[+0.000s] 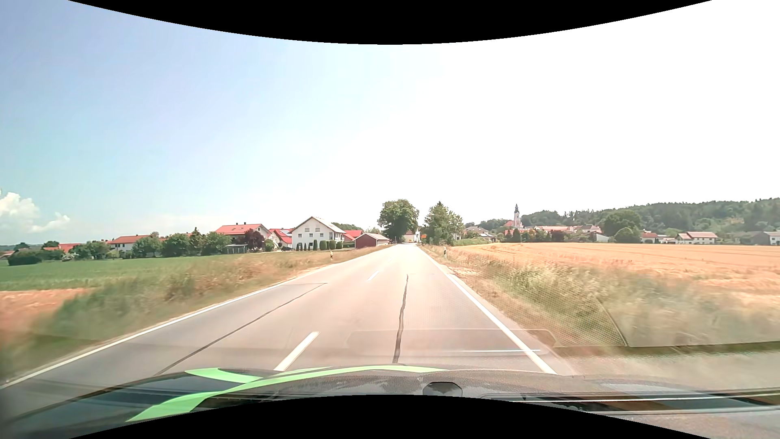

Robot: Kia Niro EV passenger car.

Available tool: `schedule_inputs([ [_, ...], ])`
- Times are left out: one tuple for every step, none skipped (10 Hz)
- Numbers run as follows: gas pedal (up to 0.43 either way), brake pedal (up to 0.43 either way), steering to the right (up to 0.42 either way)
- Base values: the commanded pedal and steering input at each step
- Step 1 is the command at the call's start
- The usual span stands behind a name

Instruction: Follow the waypoints while adhering to traffic rules and regulations

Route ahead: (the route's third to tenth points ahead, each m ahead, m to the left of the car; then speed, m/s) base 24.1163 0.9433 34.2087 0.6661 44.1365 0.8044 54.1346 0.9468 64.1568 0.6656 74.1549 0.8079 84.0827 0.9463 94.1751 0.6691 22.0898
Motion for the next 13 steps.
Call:
schedule_inputs([
  [0.0,0.0,-0.004],
  [0.0,0.0,-0.004],
  [0.0,0.0,-0.004],
  [0.0,0.0,-0.004],
  [0.0,0.0,-0.005],
  [0.0,0.0,-0.006],
  [0.0,0.0,-0.006],
  [0.0,0.0,-0.006],
  [0.0,0.0,-0.005],
  [0.0,0.0,-0.005],
  [0.0,0.0,-0.004],
  [0.0,0.0,-0.004],
  [0.0,0.0,-0.004],
])
